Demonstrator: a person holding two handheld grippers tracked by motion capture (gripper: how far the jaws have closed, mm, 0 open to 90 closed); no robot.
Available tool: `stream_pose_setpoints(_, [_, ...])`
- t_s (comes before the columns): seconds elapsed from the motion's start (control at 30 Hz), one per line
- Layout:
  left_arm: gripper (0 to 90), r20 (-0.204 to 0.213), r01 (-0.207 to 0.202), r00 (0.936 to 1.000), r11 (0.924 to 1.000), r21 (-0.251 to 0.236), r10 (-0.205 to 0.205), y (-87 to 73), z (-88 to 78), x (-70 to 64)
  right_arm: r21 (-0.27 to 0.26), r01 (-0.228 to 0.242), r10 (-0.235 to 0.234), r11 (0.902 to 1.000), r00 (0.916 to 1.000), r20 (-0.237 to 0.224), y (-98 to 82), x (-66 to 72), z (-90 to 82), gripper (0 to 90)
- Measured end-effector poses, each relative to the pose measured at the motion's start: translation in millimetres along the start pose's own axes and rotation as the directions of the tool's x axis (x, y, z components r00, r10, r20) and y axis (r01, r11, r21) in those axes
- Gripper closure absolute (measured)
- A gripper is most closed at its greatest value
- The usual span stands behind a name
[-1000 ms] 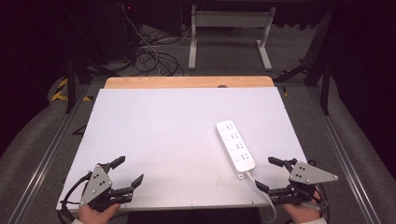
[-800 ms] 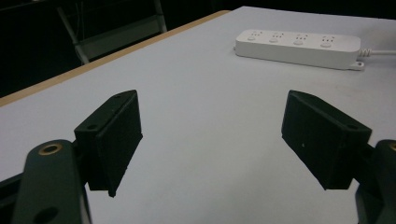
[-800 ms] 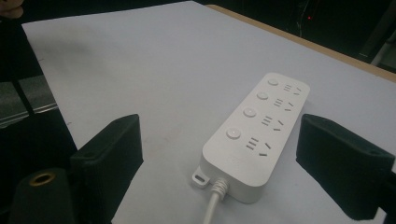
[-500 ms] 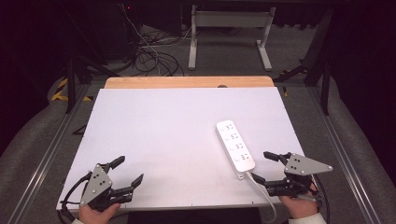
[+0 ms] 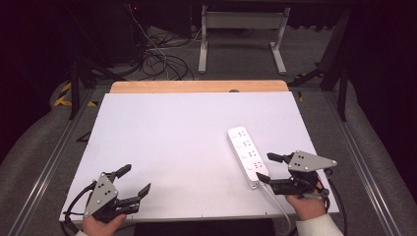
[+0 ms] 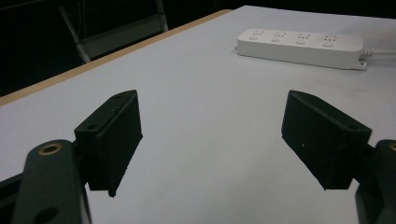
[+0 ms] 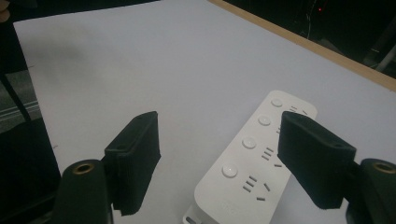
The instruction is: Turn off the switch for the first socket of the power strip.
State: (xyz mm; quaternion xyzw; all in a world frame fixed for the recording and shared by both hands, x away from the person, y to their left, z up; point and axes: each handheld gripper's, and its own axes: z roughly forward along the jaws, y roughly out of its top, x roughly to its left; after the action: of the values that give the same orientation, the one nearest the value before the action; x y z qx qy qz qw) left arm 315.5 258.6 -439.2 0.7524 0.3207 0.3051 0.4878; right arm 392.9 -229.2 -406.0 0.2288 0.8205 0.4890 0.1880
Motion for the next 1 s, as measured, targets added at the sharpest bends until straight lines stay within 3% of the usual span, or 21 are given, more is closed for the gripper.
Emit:
stream_pose_setpoints(0.47, [20.5, 0.000, 0.000, 1.0000, 1.0000, 0.000, 0.000, -0.1, -0.4, -0.2, 0.004, 0.002, -0.002, 1.0000, 0.9999, -0.011, 12.8, -5.4, 8.4, 31.6])
stream_pose_setpoints(0.6, [20.5, -0.002, -0.011, 0.9999, 0.9999, -0.001, 0.011, 0.1, -1.1, 0.7, 0.018, 0.004, -0.004, 0.9998, 0.9997, -0.025, 13.7, -5.6, 9.5, 35.8])
stream_pose_setpoints(0.67, [20.5, 0.002, 0.000, 1.0000, 1.0000, 0.000, 0.000, -0.2, -0.5, 0.3, 0.019, -0.006, 0.006, 0.9998, 0.9996, -0.029, 13.4, -7.4, 7.8, 39.9])
stream_pose_setpoints(0.7, [20.5, 0.002, 0.001, 1.0000, 1.0000, -0.001, -0.001, -0.2, -0.1, 0.2, 0.019, -0.008, 0.009, 0.9998, 0.9993, -0.035, 15.3, -7.3, 6.5, 48.1])
stream_pose_setpoints(0.73, [20.5, 0.002, 0.000, 1.0000, 1.0000, 0.001, 0.000, -0.2, -0.1, 0.1, 0.019, -0.008, 0.009, 0.9998, 0.9993, -0.035, 15.3, -7.3, 6.5, 48.1])
stream_pose_setpoints(0.83, [20.5, 0.001, -0.002, 1.0000, 1.0000, 0.000, 0.002, 0.0, -0.6, -0.1, 0.052, -0.002, 0.005, 0.9986, 0.9991, -0.042, 23.0, -5.5, 8.2, 67.5])
stream_pose_setpoints(1.0, [20.5, -0.003, -0.007, 1.0000, 1.0000, 0.002, 0.007, 0.1, -0.8, 0.2, 0.080, 0.007, -0.003, 0.9968, 0.9988, -0.048, 31.3, -5.7, 14.2, 89.0])
